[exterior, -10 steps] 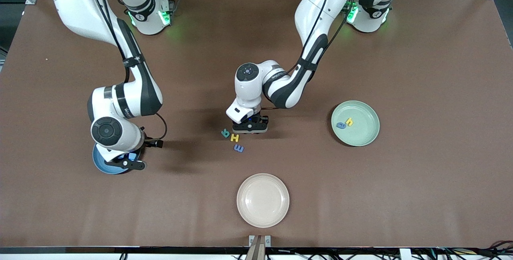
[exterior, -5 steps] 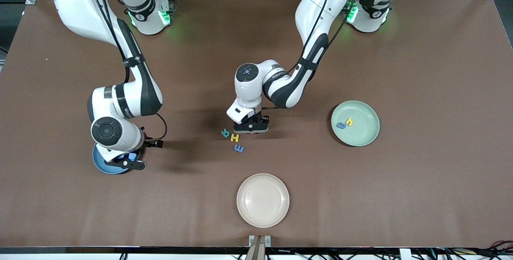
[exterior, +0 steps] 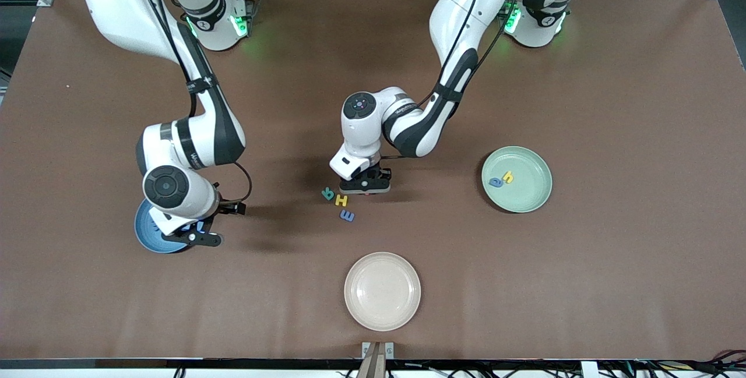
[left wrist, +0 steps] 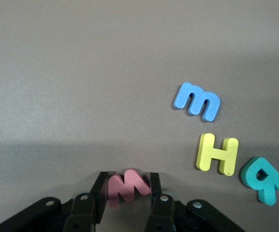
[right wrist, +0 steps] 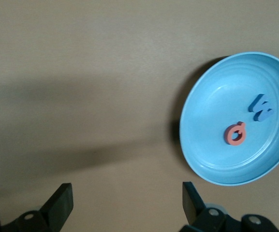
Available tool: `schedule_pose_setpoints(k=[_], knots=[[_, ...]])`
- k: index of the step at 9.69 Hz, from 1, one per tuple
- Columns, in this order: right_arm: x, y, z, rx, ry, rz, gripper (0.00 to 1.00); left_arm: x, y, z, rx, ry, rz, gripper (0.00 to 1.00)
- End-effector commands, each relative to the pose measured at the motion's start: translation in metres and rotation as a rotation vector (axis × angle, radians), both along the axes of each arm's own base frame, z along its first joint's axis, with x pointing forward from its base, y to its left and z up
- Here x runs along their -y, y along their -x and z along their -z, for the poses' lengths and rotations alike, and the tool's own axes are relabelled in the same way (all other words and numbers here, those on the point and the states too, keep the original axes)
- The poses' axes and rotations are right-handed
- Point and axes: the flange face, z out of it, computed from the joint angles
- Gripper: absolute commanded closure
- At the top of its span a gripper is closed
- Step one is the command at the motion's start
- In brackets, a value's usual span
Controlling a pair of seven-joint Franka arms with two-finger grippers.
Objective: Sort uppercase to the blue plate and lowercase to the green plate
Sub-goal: 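Lower the left gripper and grasp the pink M letter, then carry the pink M to the green plate while the right gripper reaches letters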
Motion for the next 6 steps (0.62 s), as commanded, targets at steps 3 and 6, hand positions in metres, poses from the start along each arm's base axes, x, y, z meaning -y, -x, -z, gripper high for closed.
schedule_pose_setpoints(k=[3, 6], knots=[[-0.043, 0.007, -0.006, 0.007, -0.079, 0.069, 0.0, -0.044, -0.036, -0.057, -0.095, -0.072, 0.094, 0.7], [-0.124, 0.034, 0.008, 0.031, -0.066, 0.081, 0.0, -0.1, -0.059, -0.074, -0.135, -0.127, 0.201, 0.7]])
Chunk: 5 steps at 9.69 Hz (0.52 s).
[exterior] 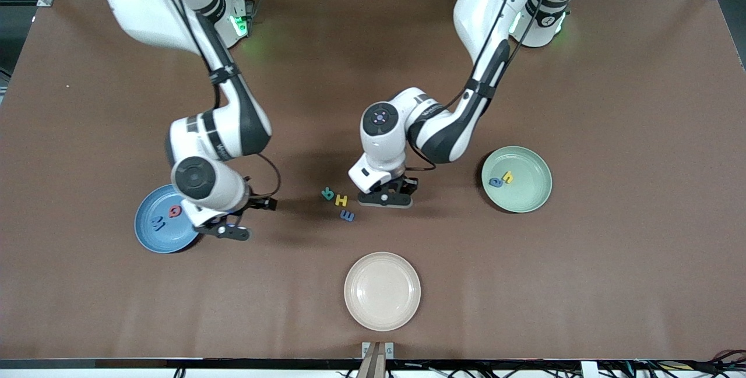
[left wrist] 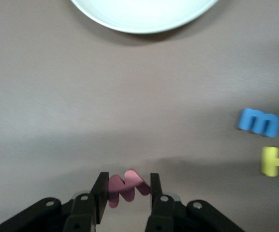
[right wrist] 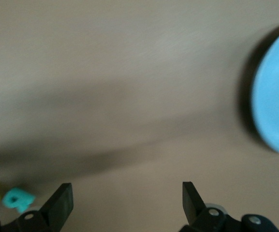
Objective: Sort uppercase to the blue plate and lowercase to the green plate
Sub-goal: 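Carry the pink M to the green plate while the right gripper reaches letters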
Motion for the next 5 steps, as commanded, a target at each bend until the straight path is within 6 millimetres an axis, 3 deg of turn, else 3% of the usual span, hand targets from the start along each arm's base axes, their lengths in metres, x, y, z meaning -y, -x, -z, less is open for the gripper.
schedule_pose_setpoints(k=[1, 3, 5], knots=[[-0.068, 0.021, 0.009, 0.024, 0.007, -0.027, 0.0, -0.044, -0.004, -0.011, -0.051, -0.029, 0.067, 0.7], [-0.149, 0.036, 0.027, 0.058, 0.01, -0.069, 0.0, -0.075, -0.006, -0.015, -0.055, -0.039, 0.107, 0.7], [-0.187, 0.038, 0.049, 0.065, -0.025, -0.019, 0.0, -0.113, 0.004, -0.011, -0.017, -0.001, 0.152, 0.69]])
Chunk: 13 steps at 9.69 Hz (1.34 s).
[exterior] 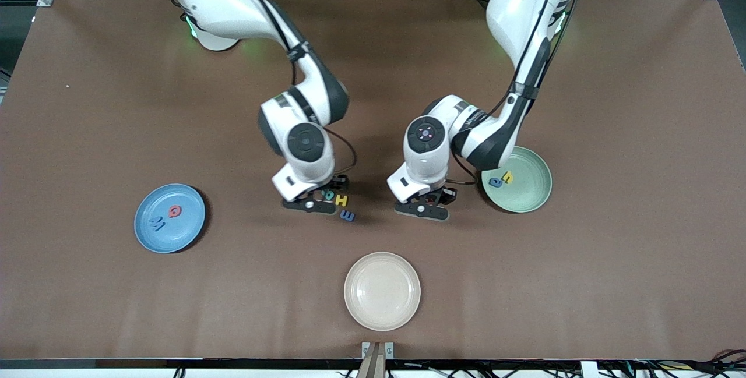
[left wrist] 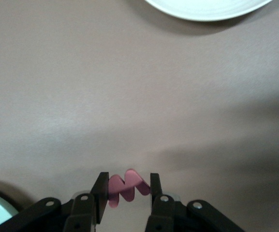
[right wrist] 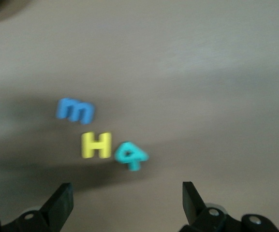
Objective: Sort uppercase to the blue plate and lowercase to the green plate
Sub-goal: 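Carry the pink M to the green plate while the right gripper reaches letters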
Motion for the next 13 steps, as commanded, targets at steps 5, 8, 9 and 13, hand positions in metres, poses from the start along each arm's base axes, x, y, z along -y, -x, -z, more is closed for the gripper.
schedule_pose_setpoints(k=[5, 8, 9, 13], knots=[[-0.023, -0.037, 0.039, 0.075, -0.146, 0.073, 0.0, -0.113, 0.052, -0.015, 0.008, 0.023, 0.166, 0.67], [-0.005, -0.035, 0.059, 0.042, -0.115, 0.035, 0.0, -0.142, 0.068, -0.017, -0.019, 0.008, 0.204, 0.64], [-0.007, -0.033, 0.062, 0.037, -0.113, 0.034, 0.0, -0.143, 0.077, -0.006, -0.01, 0.007, 0.224, 0.64], [-0.01, -0.03, 0.069, 0.059, -0.129, 0.051, 0.0, -0.186, 0.096, 0.015, 0.033, 0.01, 0.24, 0.64]])
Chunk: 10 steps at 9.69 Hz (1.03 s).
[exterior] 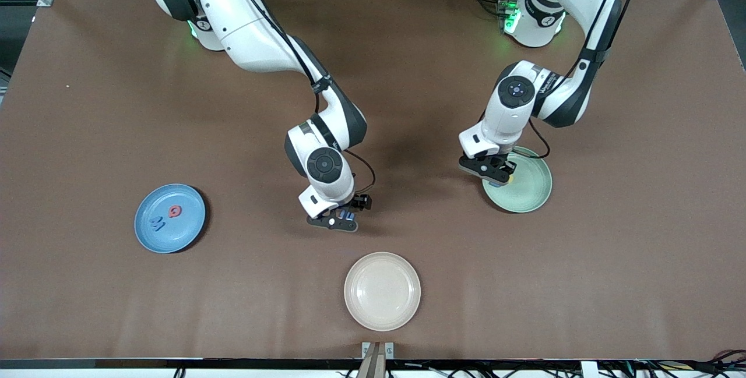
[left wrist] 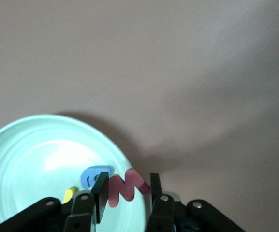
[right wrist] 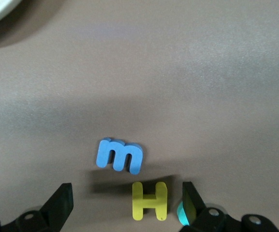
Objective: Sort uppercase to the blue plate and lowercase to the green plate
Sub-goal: 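Carry the pink M to the green plate while the right gripper reaches letters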
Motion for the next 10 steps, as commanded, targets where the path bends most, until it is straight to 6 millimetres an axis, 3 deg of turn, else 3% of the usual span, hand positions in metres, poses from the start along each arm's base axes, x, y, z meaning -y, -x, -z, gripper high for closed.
schedule_pose_setpoints(k=[1, 4, 5, 6, 10], knots=[[0.001, 0.001, 0.007, 0.006, -0.019, 0.014, 0.0, -0.02, 0.012, -0.009, 0.019, 0.004, 0.014, 0.64], [0.003, 0.006, 0.02, 0.015, -0.022, 0.016, 0.0, -0.032, 0.014, -0.009, 0.022, 0.01, -0.004, 0.64], [0.006, 0.009, 0.027, 0.017, -0.02, 0.018, 0.0, -0.033, 0.014, -0.008, 0.026, 0.013, -0.004, 0.28], [0.006, 0.011, 0.029, 0.011, -0.016, 0.017, 0.0, -0.033, 0.014, -0.009, 0.027, 0.014, -0.006, 0.01], [0.01, 0.029, 0.024, -0.028, -0.009, 0.019, 0.0, -0.029, 0.008, -0.009, 0.031, 0.026, -0.033, 0.0]])
